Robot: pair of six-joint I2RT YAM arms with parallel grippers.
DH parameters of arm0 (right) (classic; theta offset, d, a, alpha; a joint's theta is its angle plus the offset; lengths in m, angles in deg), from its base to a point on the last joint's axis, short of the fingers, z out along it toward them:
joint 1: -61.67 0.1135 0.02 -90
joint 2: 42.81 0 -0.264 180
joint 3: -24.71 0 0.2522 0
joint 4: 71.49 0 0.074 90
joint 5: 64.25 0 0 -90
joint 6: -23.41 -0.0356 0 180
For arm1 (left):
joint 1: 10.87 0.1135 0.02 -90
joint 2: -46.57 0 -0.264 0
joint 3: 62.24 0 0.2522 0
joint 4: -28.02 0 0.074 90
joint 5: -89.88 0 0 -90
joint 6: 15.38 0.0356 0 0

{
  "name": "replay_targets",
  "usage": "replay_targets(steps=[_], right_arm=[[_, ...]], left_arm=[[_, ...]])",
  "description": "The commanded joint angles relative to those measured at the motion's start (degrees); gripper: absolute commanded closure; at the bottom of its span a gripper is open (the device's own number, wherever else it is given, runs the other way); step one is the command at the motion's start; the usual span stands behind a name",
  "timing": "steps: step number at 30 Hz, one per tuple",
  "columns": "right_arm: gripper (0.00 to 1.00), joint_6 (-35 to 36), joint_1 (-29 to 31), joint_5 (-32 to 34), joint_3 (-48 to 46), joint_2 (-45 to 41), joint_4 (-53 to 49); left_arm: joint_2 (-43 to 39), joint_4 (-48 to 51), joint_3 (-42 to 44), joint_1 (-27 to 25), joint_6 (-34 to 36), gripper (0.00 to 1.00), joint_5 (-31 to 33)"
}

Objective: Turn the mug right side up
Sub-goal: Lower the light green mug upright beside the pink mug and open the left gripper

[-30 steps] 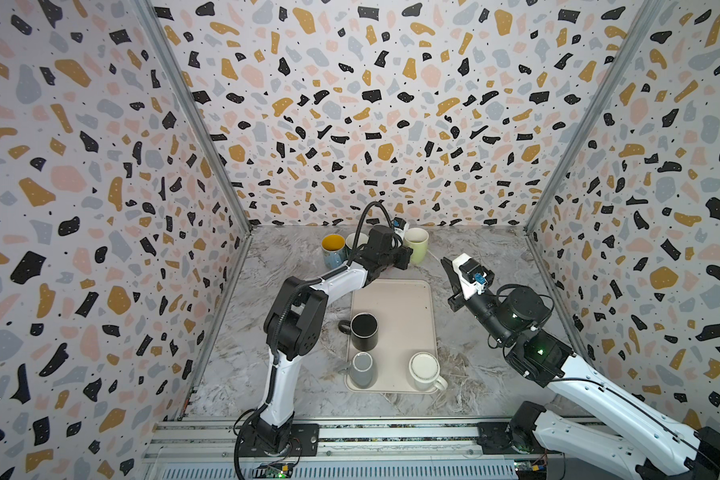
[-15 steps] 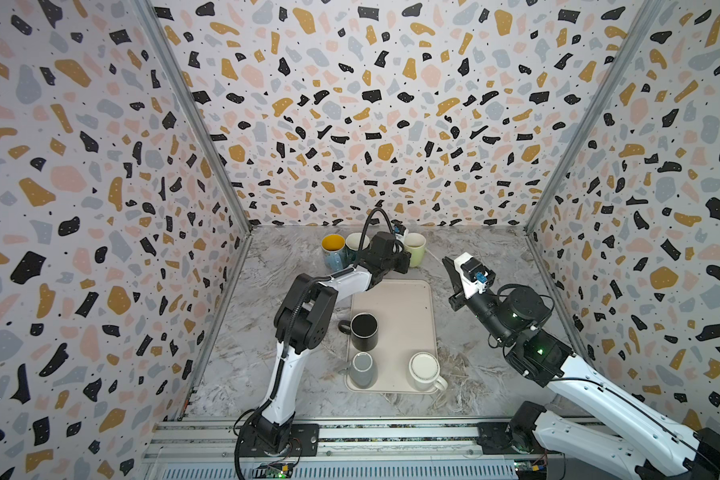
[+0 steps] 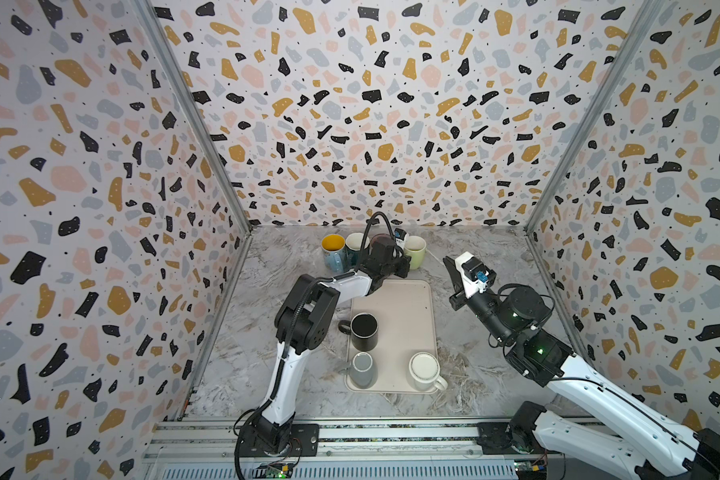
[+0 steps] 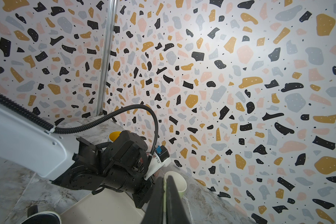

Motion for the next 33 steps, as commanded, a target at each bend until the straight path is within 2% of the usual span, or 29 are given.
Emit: replay_targets(steps=[1,19,20,23,33], right_arm=[[0.92,-1.0,-0.3,0.0,-0.4,-0.5,1.4],[0.92,-1.6,-0.6,0.0,-1.0,-0.6,1.4],[0.92,-1.6,-0.7,0.0,-1.0,-0.6,1.4],[0.92,-1.7,-0.7,0.0,-1.1,-0.6,1.7],[0.92,-2.2,-0.8,-0.3,-1.3,-0.4,1.7]], left_arm=[[-2.2,-9.3,0.3,-0.2,1.1,1.0,1.8],[-2.7,-11.0,3.2,-0.4,1.0,1.0,1.2],[-2.8,-11.1,3.5,-0.4,1.2,0.99,1.3],[-3.3,-11.1,4.2,-0.4,1.5,0.88,1.3],[-4.3,-11.0,5.6,-0.5,1.9,0.77,0.8]])
